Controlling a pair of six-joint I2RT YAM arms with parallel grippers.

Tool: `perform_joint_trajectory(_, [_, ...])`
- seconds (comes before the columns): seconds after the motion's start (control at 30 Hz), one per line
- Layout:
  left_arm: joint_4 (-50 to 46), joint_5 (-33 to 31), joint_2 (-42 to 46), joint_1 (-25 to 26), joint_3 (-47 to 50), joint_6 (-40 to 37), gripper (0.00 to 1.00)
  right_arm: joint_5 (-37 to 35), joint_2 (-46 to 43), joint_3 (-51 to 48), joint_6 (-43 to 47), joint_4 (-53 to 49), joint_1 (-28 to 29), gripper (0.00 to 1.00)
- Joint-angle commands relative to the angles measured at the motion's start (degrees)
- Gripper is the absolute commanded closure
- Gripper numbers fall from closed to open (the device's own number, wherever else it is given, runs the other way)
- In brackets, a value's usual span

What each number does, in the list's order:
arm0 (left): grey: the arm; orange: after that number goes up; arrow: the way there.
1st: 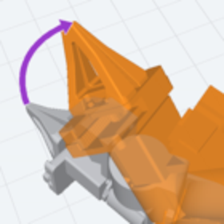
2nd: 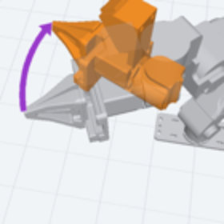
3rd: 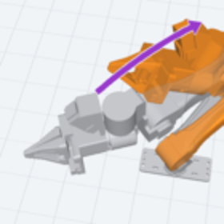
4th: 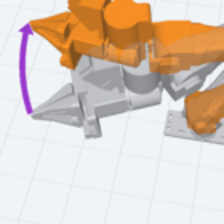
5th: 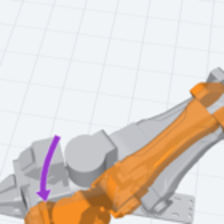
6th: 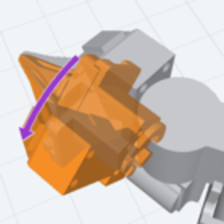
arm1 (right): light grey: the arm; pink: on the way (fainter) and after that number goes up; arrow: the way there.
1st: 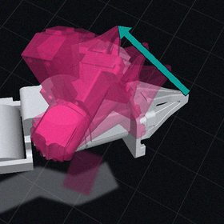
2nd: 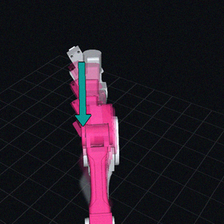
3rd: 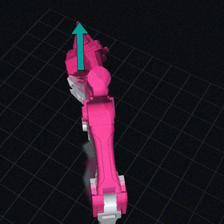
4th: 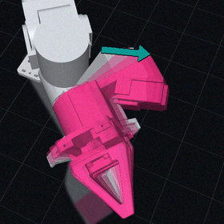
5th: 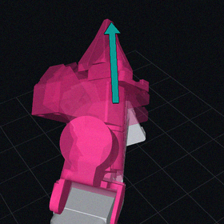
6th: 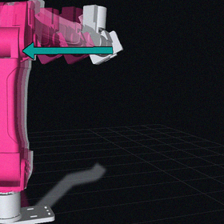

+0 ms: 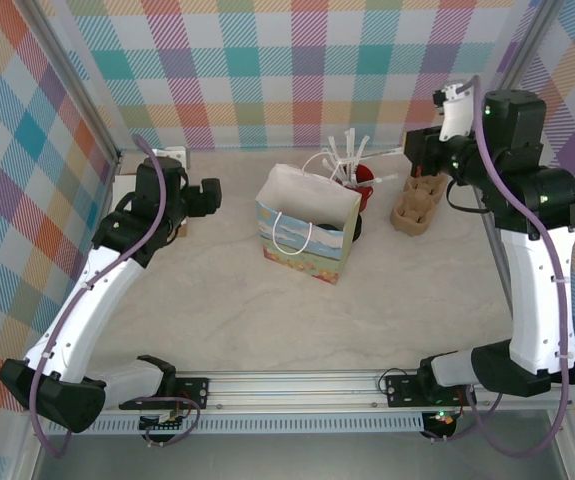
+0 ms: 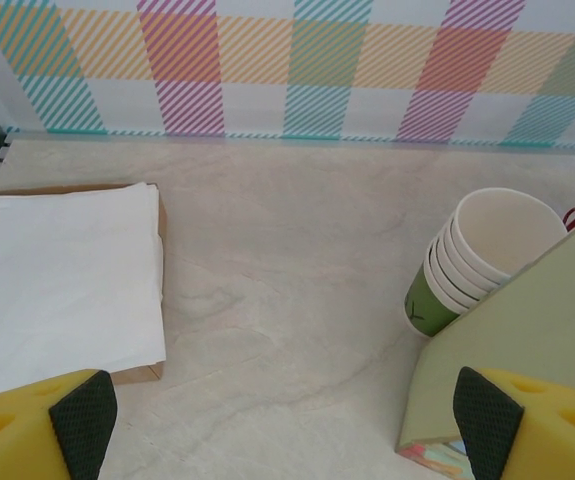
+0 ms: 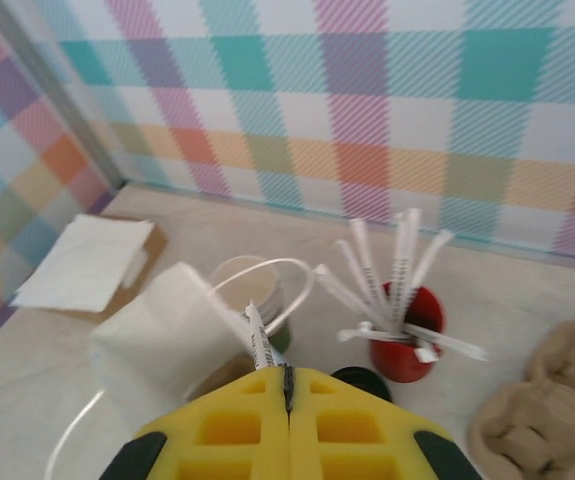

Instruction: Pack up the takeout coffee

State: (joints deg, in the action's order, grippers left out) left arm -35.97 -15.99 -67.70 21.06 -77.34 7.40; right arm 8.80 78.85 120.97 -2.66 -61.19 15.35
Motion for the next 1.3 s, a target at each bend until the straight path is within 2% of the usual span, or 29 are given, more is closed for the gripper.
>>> perform_joint_trajectory(0.0, [1.15,-1.89,1.7,-0.5,0.3,0.87,0.1,3.36,2.37,0.15,0.74,-1.11,3.87,0.96])
perform_joint_trajectory(0.17, [0.99,-1.92,2.19,-0.58,0.17,1.21,0.1,-1.13,7.42,0.23,2.01,-0.38,10.42,0.96])
perform_joint_trajectory(0.37, [0.37,-2.27,2.49,-0.58,-0.03,1.26,0.09,-3.96,16.92,3.06,3.73,0.31,15.33,0.96])
perform_joint_trajectory(0.57, [-0.17,-2.62,2.75,-0.58,0.17,1.32,0.09,0.3,25.02,4.94,2.9,2.07,17.58,0.95])
perform_joint_trajectory(0.67, [-0.55,-2.69,2.77,-0.67,0.16,1.31,0.08,2.58,27.58,5.07,2.39,2.13,17.78,0.9])
perform_joint_trajectory(0.87, [-1.99,-1.46,2.08,-1.75,-0.78,1.64,0.04,0.27,27.84,7.08,3.28,0.49,17.78,0.74])
perform_joint_trajectory(1.0, [-2.26,2.43,1.52,-4.37,-1.14,3.3,0.03,-3.29,25.8,8.47,3.75,-0.2,17.79,0.68])
perform_joint_trajectory(1.27, [-4.18,13.61,-1.17,-15.1,-2.33,5.68,0.03,-9.24,19.13,6.56,3.47,-0.22,17.81,0.56])
